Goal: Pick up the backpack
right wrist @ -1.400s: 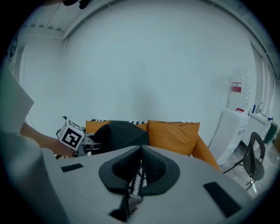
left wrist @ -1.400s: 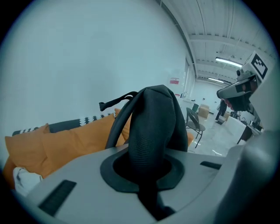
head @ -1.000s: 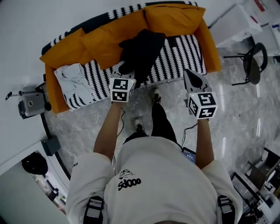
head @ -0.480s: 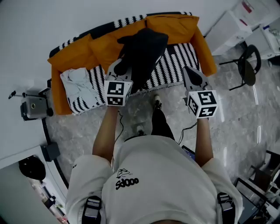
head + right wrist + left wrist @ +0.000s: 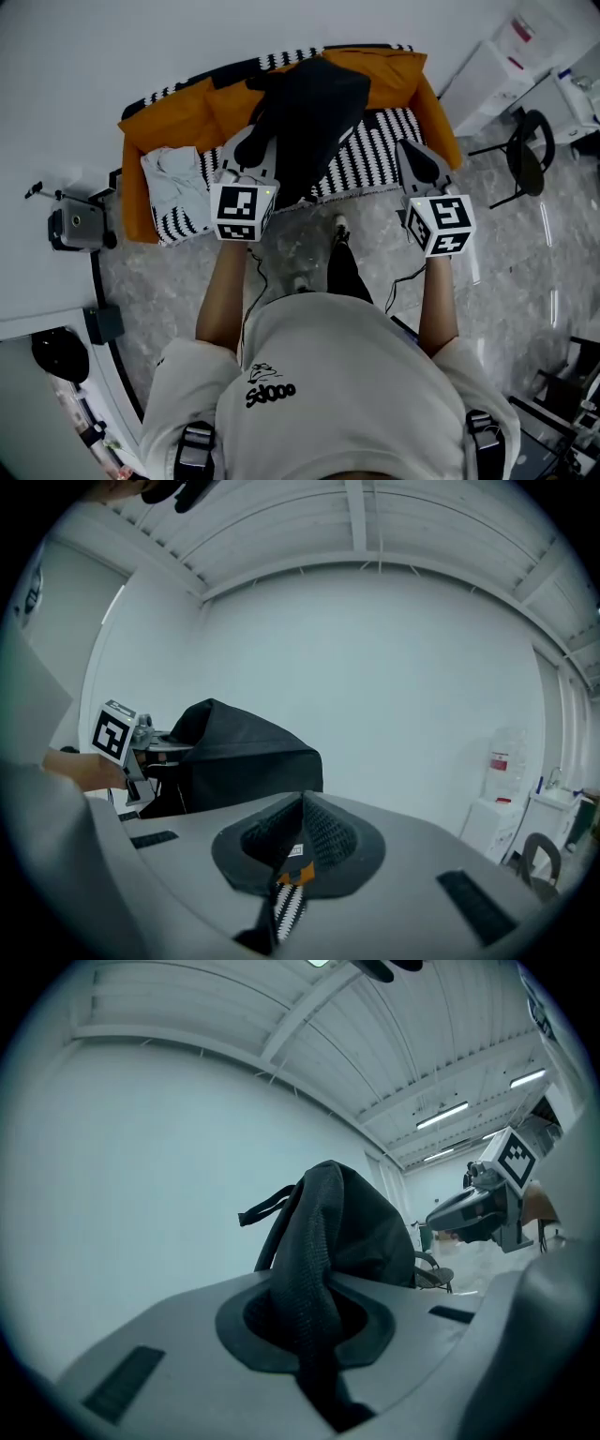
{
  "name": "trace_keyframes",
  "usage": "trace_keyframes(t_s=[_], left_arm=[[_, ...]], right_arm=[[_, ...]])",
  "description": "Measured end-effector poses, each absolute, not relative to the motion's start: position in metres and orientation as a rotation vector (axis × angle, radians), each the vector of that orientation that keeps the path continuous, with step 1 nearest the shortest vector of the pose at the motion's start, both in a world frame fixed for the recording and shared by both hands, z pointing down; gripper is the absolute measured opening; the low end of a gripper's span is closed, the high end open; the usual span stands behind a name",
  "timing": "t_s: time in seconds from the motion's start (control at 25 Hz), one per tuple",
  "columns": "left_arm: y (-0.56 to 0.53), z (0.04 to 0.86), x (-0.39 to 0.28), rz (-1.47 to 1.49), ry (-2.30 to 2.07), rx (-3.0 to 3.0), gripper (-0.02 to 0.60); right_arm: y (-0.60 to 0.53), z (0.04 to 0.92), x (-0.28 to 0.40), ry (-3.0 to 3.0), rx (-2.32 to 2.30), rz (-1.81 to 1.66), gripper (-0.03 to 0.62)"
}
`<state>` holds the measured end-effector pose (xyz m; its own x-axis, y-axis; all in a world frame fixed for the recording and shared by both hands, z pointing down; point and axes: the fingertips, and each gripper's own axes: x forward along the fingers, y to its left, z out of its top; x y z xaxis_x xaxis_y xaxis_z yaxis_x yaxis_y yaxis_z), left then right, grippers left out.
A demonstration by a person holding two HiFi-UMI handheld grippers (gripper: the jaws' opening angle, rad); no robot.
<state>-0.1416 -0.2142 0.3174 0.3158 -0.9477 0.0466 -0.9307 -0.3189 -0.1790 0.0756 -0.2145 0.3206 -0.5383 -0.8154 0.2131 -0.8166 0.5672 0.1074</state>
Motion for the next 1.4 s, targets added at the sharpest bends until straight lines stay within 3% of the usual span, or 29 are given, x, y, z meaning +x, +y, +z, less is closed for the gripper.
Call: trace_keyframes(t_s=[1.4], left_arm=[[-0.075, 0.284, -0.143, -0.108, 1.731, -2.432, 0.038]], right_arm=[[-0.087, 0.293, 0.073, -2.541, 1.392, -0.112, 0.034]])
